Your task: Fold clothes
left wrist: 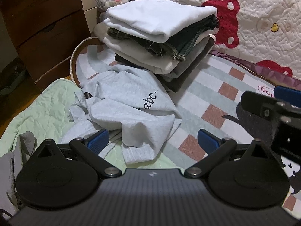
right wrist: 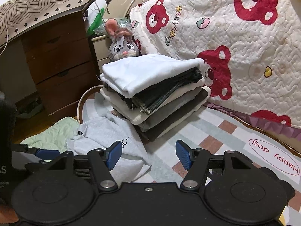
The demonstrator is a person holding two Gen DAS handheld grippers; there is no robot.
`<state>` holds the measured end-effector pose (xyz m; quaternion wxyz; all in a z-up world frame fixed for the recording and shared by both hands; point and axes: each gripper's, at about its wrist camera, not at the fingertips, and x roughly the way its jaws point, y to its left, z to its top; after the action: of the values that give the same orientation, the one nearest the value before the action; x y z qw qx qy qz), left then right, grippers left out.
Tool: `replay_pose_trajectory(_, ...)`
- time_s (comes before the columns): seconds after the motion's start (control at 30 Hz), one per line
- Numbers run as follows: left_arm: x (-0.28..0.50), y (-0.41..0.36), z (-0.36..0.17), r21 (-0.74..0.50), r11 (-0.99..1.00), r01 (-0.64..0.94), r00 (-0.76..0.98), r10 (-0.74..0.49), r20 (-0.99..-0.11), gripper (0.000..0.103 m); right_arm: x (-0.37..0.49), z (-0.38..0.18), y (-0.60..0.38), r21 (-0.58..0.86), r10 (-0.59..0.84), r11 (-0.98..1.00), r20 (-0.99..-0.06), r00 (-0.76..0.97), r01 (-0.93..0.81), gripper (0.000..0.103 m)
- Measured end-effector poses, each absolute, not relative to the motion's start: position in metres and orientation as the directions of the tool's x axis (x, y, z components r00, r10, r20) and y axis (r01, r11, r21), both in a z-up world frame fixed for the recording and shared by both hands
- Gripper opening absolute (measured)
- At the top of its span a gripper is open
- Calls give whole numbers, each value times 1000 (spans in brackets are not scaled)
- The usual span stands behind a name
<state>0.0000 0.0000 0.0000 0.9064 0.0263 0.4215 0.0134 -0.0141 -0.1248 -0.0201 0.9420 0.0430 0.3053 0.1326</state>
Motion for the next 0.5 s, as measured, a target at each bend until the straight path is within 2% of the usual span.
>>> replay_pose_trajectory(0.5,1,4,-3,52,999,-7,631,45,-774,103,-16,-23,-121,134,249,969,-563,788,-210,70)
